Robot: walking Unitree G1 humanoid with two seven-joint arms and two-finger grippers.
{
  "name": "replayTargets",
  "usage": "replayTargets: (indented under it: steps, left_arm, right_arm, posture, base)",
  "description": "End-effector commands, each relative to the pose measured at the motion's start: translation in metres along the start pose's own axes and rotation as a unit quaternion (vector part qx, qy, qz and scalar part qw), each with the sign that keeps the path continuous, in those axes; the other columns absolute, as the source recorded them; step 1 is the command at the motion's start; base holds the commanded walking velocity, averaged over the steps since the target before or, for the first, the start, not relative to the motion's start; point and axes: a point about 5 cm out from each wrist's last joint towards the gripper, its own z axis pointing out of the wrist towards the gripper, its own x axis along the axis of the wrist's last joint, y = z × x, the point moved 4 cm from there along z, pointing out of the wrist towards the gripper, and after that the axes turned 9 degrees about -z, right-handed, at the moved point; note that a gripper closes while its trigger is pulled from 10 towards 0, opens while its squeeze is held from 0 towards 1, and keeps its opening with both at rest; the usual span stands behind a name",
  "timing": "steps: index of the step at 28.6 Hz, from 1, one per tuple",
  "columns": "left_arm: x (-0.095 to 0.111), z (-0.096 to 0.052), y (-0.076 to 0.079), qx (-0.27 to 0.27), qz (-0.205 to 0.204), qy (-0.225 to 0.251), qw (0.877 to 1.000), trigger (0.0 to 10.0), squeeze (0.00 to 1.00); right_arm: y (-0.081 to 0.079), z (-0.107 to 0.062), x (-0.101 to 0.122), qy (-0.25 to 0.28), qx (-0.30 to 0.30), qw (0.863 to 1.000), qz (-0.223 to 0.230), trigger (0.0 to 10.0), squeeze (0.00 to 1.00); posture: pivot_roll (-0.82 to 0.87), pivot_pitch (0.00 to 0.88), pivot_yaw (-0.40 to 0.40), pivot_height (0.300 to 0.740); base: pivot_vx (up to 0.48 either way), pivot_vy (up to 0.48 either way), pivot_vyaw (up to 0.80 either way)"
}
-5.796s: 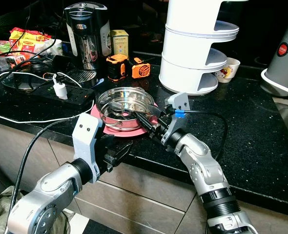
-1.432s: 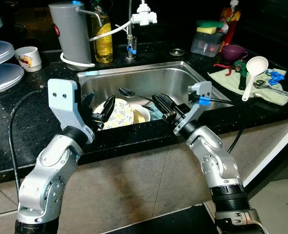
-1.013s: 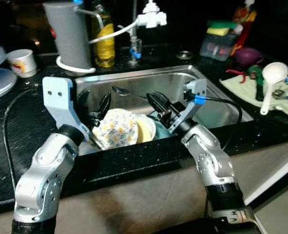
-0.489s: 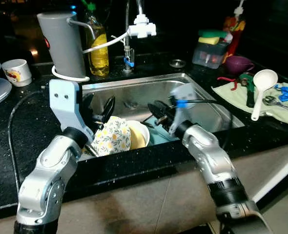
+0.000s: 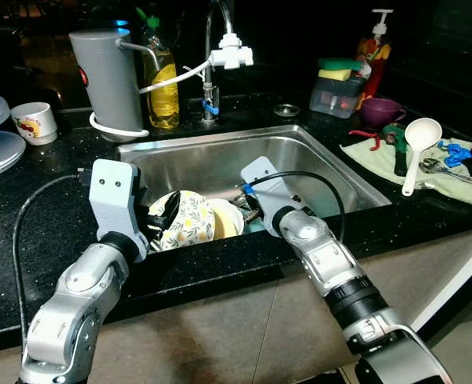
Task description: Kitchen organization
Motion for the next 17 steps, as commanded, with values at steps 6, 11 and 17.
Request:
replayTargets:
  steps: [6, 11, 17]
  left_arm:
    - [-0.005, 0.000, -0.005, 0.011, 0.004, -0.013, 1.000, 10.0, 0.00]
    - [0.002, 0.002, -0.009, 0.025, 0.019, 0.005, 1.000, 10.0, 0.00]
    - [0.009, 0.003, -0.007, 0.028, 0.030, 0.021, 0.999, 10.0, 0.00]
  right_arm:
    - [-0.010, -0.002, 0.015, 0.052, 0.034, 0.994, 0.087, 10.0, 1.00]
    - [0.010, -0.022, 0.045, 0.191, 0.057, 0.941, 0.273, 10.0, 0.00]
    - [0.021, -0.035, 0.057, 0.256, 0.068, 0.900, 0.347, 10.0, 0.00]
  posture:
    - [0.07, 0.000, -0.037, 0.740]
    - [0.07, 0.000, -0.032, 0.740]
    - [0.07, 0.000, -0.031, 0.740]
  base:
    - [0.000, 0.000, 0.00]
    - [0.000, 0.000, 0.00]
    - [0.000, 0.000, 0.00]
